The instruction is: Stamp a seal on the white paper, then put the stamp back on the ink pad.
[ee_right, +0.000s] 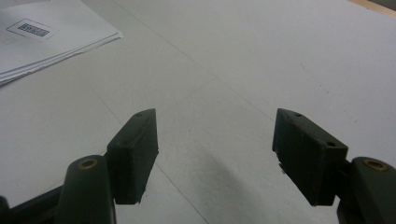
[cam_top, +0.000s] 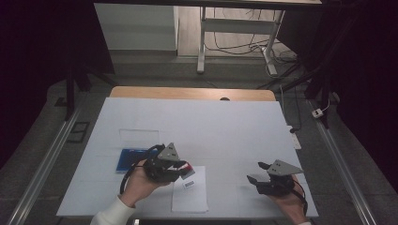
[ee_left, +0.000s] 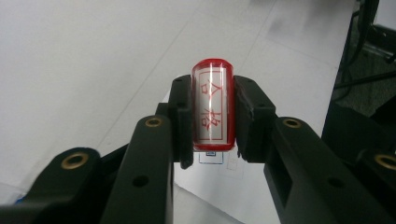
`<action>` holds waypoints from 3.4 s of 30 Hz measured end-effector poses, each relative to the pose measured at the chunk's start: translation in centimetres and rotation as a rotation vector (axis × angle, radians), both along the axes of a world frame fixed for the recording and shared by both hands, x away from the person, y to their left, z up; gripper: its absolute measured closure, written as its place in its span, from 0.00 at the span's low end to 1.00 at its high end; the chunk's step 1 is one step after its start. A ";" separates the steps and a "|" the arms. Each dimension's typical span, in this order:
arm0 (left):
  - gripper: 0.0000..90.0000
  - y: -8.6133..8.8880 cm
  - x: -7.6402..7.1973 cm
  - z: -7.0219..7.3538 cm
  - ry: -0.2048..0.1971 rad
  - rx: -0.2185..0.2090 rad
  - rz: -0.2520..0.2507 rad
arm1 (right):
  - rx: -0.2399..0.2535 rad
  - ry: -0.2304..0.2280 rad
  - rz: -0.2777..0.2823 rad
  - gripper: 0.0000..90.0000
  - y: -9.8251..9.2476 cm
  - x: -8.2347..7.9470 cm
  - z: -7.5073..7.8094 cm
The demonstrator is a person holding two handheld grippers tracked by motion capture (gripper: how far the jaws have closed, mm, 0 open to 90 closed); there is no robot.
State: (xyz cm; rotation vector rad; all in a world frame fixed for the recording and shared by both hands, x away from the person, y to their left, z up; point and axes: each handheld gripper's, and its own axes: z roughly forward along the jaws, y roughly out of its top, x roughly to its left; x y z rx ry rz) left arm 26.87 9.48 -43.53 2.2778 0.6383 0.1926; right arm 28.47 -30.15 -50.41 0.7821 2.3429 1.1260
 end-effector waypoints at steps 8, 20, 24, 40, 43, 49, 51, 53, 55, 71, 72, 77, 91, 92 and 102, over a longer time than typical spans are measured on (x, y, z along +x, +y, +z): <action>0.78 1.0 0.1 0.5 -0.006 -0.023 0.015 | -0.002 0.000 -0.002 0.34 0.0 0.1 0.0; 0.78 3.5 0.7 0.6 -0.005 -0.019 0.082 | -0.010 0.003 -0.005 0.34 -0.1 0.0 -0.1; 0.78 4.5 1.0 0.6 -0.003 -0.022 0.114 | -0.006 0.005 -0.010 0.34 -0.1 0.1 -0.1; 0.78 9.1 1.8 0.3 0.011 -0.021 0.236 | -0.010 0.004 -0.013 0.35 -0.1 0.1 -0.1; 0.78 9.8 1.8 0.2 0.015 -0.021 0.254 | -0.009 0.005 -0.013 0.35 -0.1 0.1 -0.1; 0.78 10.6 2.1 -0.3 0.023 0.002 0.285 | -0.010 0.003 -0.013 0.35 -0.2 0.1 -0.1; 0.78 10.9 2.2 -0.5 0.028 0.011 0.296 | -0.013 0.004 -0.013 0.35 -0.2 0.1 -0.1; 0.78 11.2 2.3 -0.7 0.036 0.008 0.306 | -0.014 0.004 -0.013 0.35 -0.2 0.1 -0.1; 0.78 11.5 2.4 -1.0 0.043 0.013 0.318 | -0.014 0.005 -0.013 0.35 -0.2 0.1 -0.1; 0.78 12.6 3.5 -3.2 0.081 0.138 0.409 | -0.019 0.008 -0.019 0.35 -0.2 0.1 -0.2; 0.78 12.6 3.6 -3.3 0.083 0.141 0.410 | -0.015 0.010 -0.021 0.35 -0.1 0.1 -0.2; 0.78 12.7 3.8 -3.8 0.100 0.158 0.416 | -0.021 0.011 -0.019 0.35 -0.1 0.1 -0.2; 0.78 12.3 4.1 -4.9 0.123 0.195 0.408 | -0.024 0.012 -0.021 0.35 -0.2 0.1 -0.2; 0.78 12.3 4.1 -4.9 0.123 0.196 0.410 | -0.024 0.010 -0.020 0.35 -0.2 0.1 -0.2; 0.62 12.2 4.0 -4.6 0.108 0.166 0.417 | -0.014 0.011 -0.021 0.35 -0.2 0.1 -0.3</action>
